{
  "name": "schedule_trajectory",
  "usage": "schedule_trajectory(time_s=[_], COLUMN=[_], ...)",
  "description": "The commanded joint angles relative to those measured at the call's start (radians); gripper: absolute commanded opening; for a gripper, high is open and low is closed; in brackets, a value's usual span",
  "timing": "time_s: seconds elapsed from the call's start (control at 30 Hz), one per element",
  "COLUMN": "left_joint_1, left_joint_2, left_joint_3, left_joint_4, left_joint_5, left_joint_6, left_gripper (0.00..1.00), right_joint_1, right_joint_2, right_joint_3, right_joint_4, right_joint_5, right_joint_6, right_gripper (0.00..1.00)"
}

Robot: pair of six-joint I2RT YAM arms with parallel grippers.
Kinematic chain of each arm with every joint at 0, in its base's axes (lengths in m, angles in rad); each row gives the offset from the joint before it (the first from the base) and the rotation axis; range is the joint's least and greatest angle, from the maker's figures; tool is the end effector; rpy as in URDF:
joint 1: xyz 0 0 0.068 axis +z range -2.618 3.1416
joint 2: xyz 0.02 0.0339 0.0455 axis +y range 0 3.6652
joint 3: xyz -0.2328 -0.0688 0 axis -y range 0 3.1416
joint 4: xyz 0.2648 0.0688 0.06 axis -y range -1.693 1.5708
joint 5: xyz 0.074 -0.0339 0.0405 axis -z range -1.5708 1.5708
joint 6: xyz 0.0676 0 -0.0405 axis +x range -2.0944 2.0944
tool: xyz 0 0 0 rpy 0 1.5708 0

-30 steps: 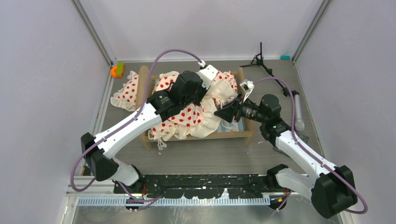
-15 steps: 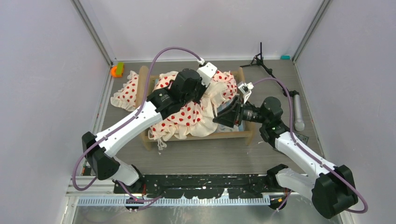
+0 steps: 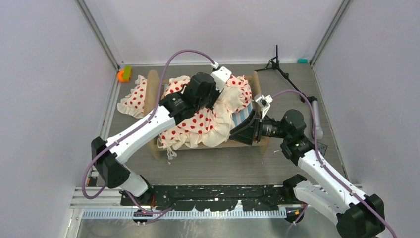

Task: Set up the pet bed
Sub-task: Cross the ropes on the bed frame.

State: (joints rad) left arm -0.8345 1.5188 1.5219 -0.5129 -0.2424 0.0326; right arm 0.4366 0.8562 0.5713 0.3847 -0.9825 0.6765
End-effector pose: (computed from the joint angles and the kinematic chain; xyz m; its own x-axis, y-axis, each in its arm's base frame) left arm 0.2769 -0.2813 0.3387 -0.3087 0.3877 -0.8686 0.5890 0.7949 0.1455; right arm 0.2022 0.1564 0.2836 -0.5461 0.1286 -0.8278 -0.8244 0.0928 0.5583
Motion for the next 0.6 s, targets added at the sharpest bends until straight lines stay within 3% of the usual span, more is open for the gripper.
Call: schedule_trajectory(time_s=[0.0, 0.3, 0.43, 0.57], left_joint_1=[0.009, 0.012, 0.014, 0.014], left_joint_2=[0.000, -0.006, -0.007, -0.008], left_joint_3=[0.054, 0.055, 0.054, 0.050], left_joint_4=[0.042, 0.039, 0.039, 0.039], left_joint_5=[0.002, 0.003, 0.003, 0.005], left_joint_6=[-0.011, -0.009, -0.009, -0.011], left_gripper=[0.00, 0.00, 0.00, 0.00], right_joint_1=[0.005, 0.005, 0.005, 0.005], right_joint_2=[-0.018, -0.079, -0.075, -0.042], right_joint_3=[0.008, 0.074, 0.064, 0.033], right_joint_4=[-0.124, -0.387, -0.391, -0.270], right_joint_5=[0.071, 0.399, 0.368, 0.311], right_joint_6=[-0.088, -0.191, -0.153, -0.084], right_gripper=[0.52, 0.55, 0.56, 0.57])
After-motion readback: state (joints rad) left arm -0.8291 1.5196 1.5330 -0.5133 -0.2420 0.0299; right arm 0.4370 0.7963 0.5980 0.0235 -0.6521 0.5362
